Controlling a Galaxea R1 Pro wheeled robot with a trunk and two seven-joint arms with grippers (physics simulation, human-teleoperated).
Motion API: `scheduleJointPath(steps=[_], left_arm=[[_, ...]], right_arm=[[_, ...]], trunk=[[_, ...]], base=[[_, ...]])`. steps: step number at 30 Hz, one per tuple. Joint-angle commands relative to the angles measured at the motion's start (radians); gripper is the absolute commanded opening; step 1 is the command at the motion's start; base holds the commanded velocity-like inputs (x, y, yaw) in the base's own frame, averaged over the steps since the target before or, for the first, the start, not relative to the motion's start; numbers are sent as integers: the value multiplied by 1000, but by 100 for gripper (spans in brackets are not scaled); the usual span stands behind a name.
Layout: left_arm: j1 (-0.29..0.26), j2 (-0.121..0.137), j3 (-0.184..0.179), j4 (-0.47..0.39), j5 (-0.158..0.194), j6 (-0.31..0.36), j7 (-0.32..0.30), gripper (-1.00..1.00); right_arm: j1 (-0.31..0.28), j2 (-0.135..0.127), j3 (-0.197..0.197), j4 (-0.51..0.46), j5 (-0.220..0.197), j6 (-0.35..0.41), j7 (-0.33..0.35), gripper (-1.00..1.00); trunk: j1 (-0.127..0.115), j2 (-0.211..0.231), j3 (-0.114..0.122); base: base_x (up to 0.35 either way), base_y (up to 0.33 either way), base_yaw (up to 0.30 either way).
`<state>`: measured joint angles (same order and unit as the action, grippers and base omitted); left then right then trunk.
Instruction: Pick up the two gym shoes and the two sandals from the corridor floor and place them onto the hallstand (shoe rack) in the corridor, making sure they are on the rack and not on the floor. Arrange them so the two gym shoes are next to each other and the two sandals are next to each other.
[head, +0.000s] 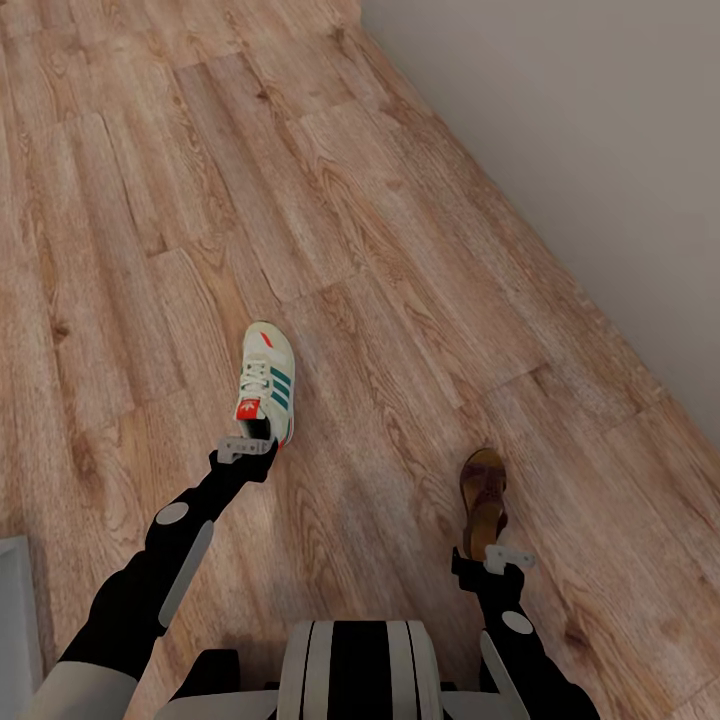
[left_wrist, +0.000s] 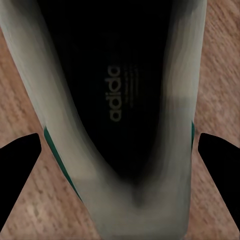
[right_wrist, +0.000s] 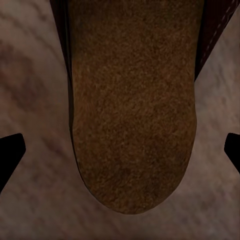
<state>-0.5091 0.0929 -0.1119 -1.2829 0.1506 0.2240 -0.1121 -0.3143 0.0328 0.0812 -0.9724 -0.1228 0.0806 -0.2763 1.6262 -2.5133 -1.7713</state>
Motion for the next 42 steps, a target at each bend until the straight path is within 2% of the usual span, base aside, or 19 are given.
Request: scheduleJointPath(steps=[1, 15, 21, 30, 42], left_arm=[[0, 1, -1, -1, 10, 6, 0, -100], [0, 1, -2, -7, 10, 6, -2, -100], [1, 1, -2, -8, 10, 8, -3, -100], [1, 1, -2, -9, 10, 8, -3, -100], [13, 1, 0, -7, 10, 3, -3, -100]], right_arm=[[0, -1, 3, -2, -9, 4, -7, 100], [0, -1, 3, -2, -9, 4, -7, 100], [0, -1, 3, -2, -9, 4, -7, 100], [0, -1, 3, -2, -9, 4, -7, 100], [0, -1, 3, -2, -9, 4, -7, 100]], trunk=[[0, 0, 0], [0, 0, 0], [3, -2, -26], [3, -2, -36], [3, -2, -38]], base=[[0, 0, 0], [0, 0, 0], [0, 0, 0], [0, 0, 0], [6, 0, 0]])
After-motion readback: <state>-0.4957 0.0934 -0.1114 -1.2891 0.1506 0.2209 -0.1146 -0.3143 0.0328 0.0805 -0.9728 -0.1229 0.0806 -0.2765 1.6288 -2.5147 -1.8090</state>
